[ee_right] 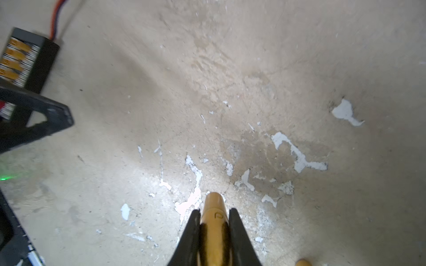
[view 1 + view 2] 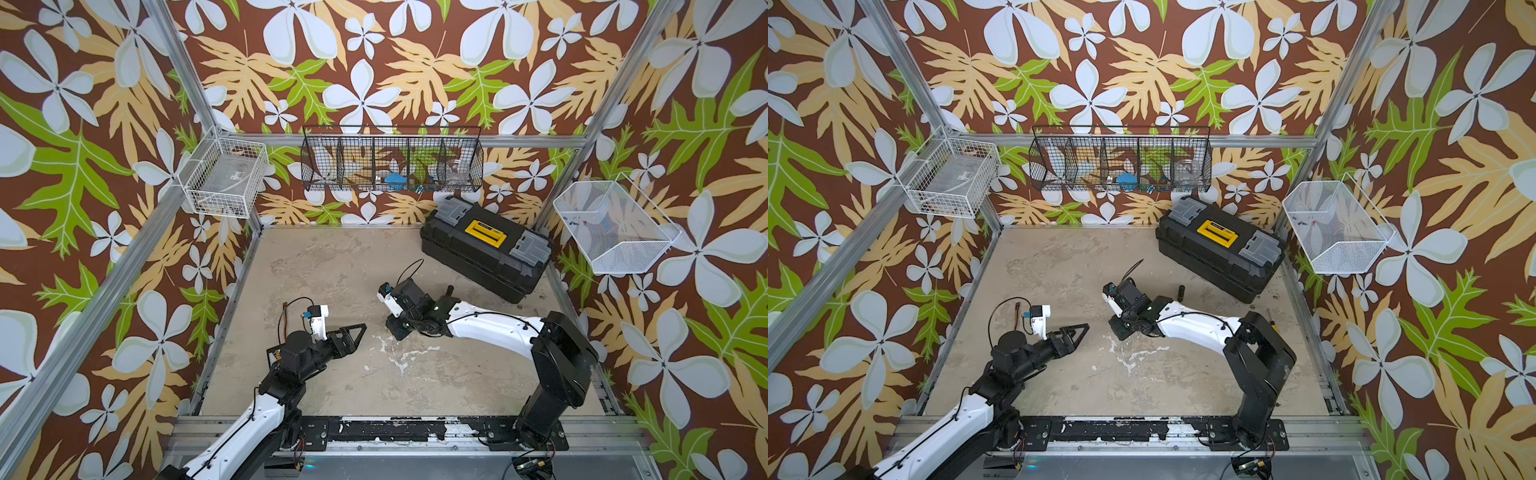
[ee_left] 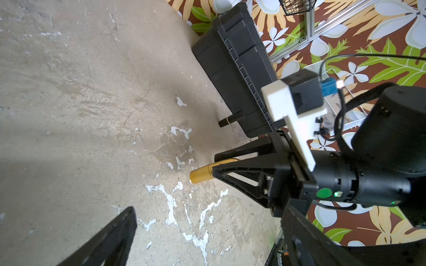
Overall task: Open the lipstick cap
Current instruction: Pick up the lipstick at the center of the board, then open the cover of the lipstick.
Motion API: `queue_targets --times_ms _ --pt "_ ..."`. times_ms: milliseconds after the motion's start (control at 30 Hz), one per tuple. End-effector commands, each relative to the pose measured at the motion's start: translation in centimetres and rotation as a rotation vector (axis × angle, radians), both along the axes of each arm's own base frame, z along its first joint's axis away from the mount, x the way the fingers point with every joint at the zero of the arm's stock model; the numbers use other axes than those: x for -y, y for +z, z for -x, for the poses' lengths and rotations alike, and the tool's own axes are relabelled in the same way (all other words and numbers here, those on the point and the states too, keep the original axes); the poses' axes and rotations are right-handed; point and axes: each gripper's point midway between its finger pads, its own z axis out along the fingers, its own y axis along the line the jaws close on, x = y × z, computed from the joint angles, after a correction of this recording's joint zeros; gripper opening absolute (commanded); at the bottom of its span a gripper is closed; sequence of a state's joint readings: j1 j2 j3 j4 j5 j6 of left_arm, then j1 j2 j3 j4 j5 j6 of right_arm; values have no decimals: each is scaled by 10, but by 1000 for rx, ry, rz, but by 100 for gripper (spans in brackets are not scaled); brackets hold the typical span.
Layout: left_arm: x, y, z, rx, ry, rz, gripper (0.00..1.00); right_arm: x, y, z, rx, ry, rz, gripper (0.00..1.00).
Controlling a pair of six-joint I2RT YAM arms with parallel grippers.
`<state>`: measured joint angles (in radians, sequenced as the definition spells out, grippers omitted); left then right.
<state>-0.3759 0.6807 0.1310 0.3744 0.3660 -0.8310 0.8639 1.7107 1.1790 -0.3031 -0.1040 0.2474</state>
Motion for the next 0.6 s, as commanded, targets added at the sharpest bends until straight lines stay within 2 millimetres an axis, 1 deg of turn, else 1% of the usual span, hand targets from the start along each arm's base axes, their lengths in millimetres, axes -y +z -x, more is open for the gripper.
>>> queue_targets --times_ms 0,33,133,200,300,367,433,567 --pt "2 21 -6 68 0 -4 99 3 20 -2 -23 -2 -56 18" --pt "3 29 -8 92 -6 -10 97 6 27 -3 -38 -4 -84 18" --pt "6 44 -12 140 -16 -45 93 14 50 -9 -55 -3 -161 18" --pt "11 50 -15 167 -31 -114 92 19 65 -12 -57 7 -201 18" --pt "20 62 -16 247 -65 -233 89 23 85 -10 -58 39 -248 18" --pt "24 70 -15 345 -84 -326 88 23 96 -8 -45 61 -256 18" --pt "23 72 -14 459 -104 -444 87 22 108 -5 -37 83 -267 18" --pt "32 73 -3 693 -247 -638 82 17 125 1 -38 124 -306 18"
